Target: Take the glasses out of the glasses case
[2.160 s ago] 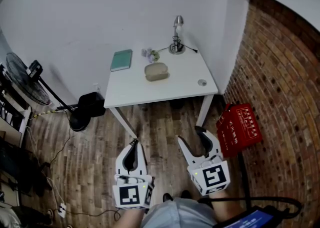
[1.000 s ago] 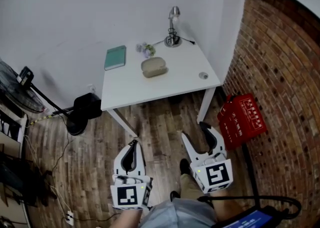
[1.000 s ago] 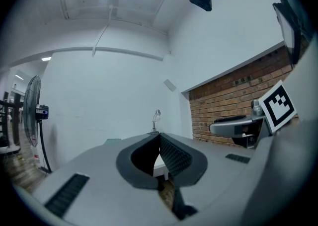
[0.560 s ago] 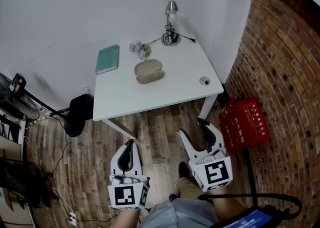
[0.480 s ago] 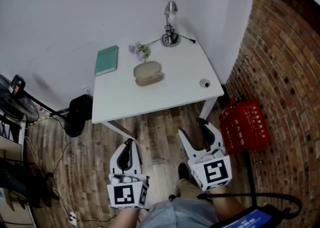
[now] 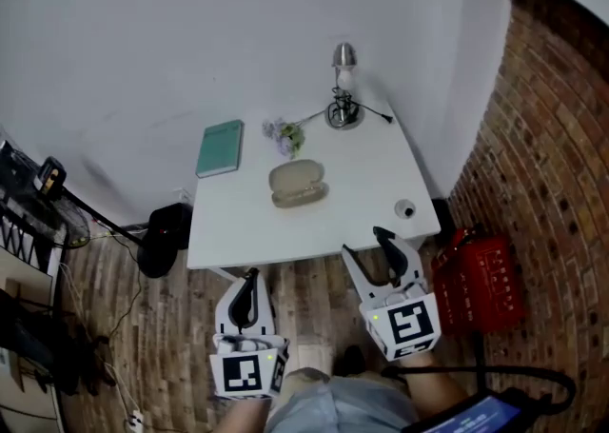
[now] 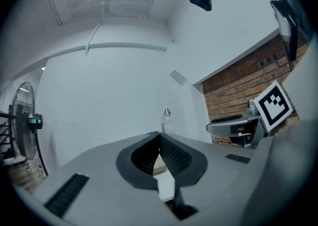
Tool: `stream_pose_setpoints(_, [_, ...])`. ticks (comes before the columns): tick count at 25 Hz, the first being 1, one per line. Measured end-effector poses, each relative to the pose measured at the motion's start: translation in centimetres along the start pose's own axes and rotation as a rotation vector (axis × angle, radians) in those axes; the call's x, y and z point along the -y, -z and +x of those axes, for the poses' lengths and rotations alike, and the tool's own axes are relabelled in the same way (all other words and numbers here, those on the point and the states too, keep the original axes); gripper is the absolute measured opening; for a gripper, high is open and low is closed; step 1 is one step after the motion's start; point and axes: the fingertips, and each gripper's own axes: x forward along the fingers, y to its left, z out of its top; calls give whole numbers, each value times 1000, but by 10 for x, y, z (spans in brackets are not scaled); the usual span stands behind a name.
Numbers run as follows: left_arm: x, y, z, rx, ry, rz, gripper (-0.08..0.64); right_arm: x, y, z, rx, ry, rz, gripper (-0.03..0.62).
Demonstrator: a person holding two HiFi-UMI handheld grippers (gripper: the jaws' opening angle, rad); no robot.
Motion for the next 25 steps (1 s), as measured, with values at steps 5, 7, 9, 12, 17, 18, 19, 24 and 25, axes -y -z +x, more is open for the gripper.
stream_pose_setpoints(5, [-20,2,11,-10,-51,-2,6,3,-3,30,4,-38,-9,233])
stream_pose_setpoints(7, [-29,3,18,-4,-72,-7,6,4,0,42,-2,-48,-12,233])
stream_pose_setpoints(9, [-38,5,25,2,-91,-17,6,6,3,55,-9,-55,-20,232])
stream_pose_setpoints(12, [-52,18,40,-28,-102,-35,6,8,8,77,-24,-64,-32,232])
stream_pose_setpoints(17, [-80,33,79,-29,-100,-65,6,14,18,125,-63,-72,-41,232])
stream_pose_setpoints(18, [-87,34,88,-29,-101,-73,6,16,19,137,-68,-72,-47,232])
stream_pose_setpoints(19, [-95,35,96,-26,-104,-80,6,17,20,149,-71,-73,-54,232])
stream_pose_setpoints(24, [-132,30,140,-1,-99,-86,6,20,8,201,-50,-73,-74,225])
stream_pose_setpoints(25, [-137,28,148,7,-91,-84,6,22,4,210,-42,-69,-80,222])
